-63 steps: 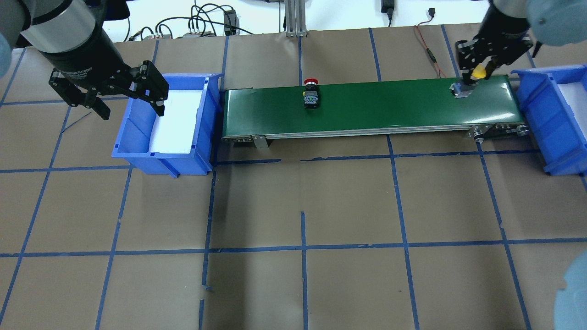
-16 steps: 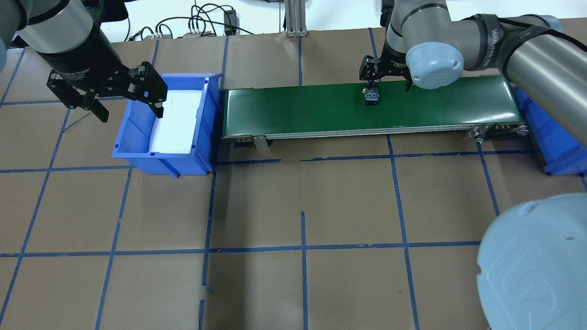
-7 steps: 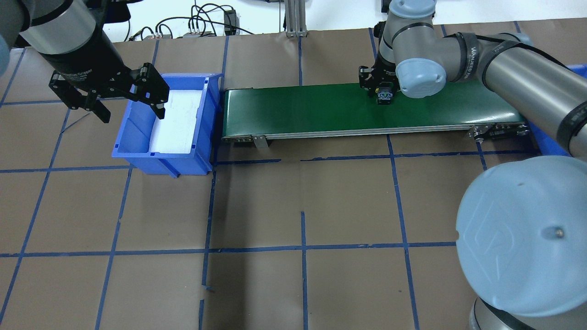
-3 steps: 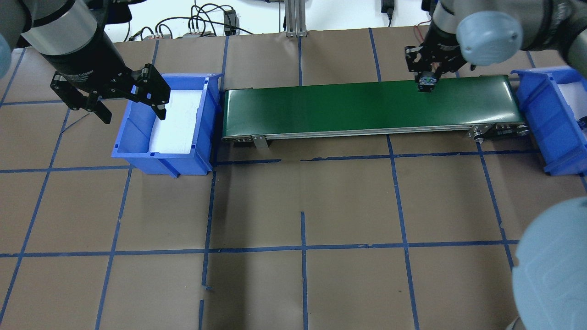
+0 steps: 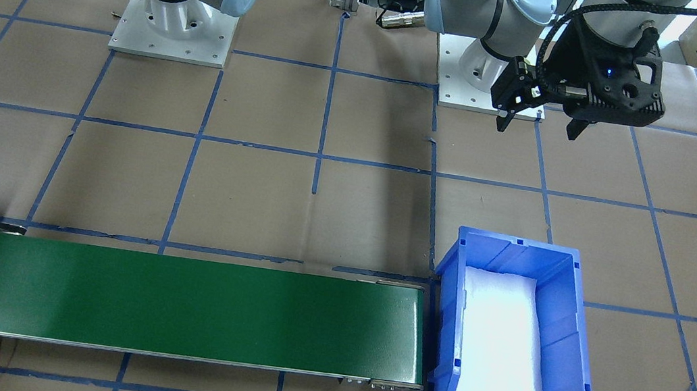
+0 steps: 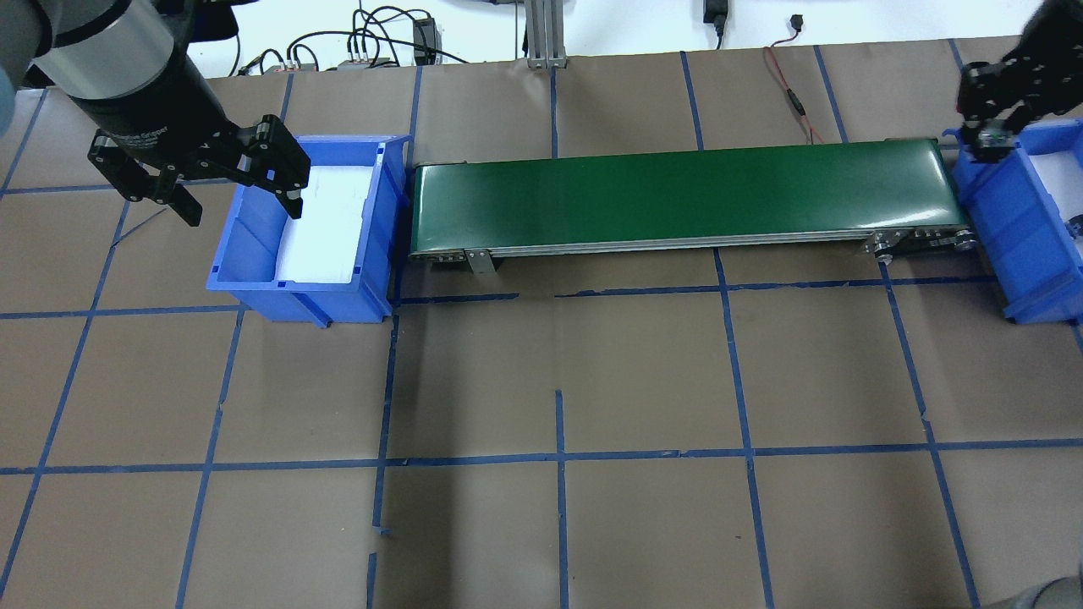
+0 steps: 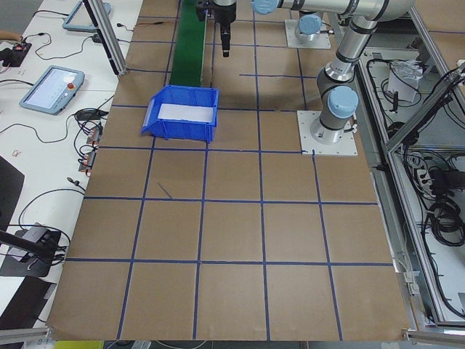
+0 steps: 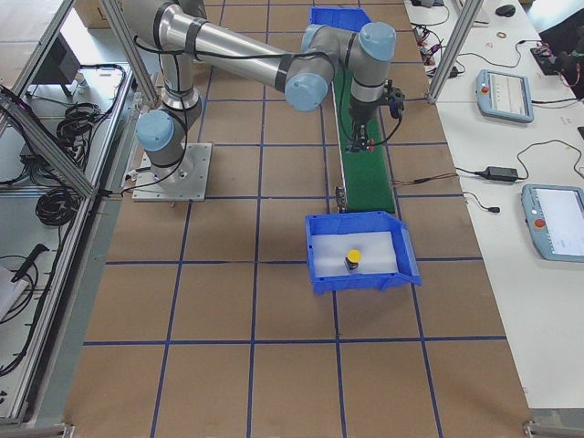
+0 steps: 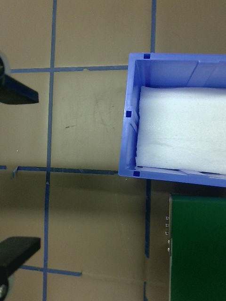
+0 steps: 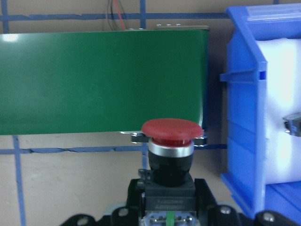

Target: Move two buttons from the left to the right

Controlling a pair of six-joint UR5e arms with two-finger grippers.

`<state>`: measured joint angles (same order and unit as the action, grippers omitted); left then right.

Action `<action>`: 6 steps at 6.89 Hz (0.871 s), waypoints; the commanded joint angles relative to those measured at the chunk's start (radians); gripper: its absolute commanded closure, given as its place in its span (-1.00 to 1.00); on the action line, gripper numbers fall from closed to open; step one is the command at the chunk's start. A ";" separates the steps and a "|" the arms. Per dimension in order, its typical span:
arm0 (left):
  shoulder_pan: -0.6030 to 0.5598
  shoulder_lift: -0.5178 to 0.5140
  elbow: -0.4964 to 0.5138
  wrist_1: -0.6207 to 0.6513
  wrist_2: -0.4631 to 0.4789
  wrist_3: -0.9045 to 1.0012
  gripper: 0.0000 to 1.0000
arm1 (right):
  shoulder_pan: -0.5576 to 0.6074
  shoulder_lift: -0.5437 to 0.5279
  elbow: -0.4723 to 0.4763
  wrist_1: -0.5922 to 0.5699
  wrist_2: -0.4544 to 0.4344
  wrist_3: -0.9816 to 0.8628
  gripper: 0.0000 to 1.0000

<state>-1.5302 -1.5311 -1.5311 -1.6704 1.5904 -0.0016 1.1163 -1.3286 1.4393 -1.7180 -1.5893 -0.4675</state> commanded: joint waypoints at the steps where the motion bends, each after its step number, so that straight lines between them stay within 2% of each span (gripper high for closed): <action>1: -0.002 0.000 -0.001 0.000 0.000 0.000 -1.00 | -0.171 0.021 -0.004 -0.012 0.021 -0.268 0.79; 3: -0.002 0.000 -0.001 0.000 0.003 0.000 -1.00 | -0.246 0.116 -0.036 -0.046 0.043 -0.432 0.77; 4: -0.005 0.000 -0.001 0.000 0.003 0.000 -1.00 | -0.256 0.171 -0.077 -0.057 0.045 -0.488 0.71; 6: -0.007 0.000 -0.001 0.000 0.005 0.000 -1.00 | -0.273 0.251 -0.150 -0.061 0.045 -0.568 0.73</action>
<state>-1.5361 -1.5311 -1.5324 -1.6705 1.5934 -0.0015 0.8574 -1.1243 1.3321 -1.7759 -1.5446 -0.9882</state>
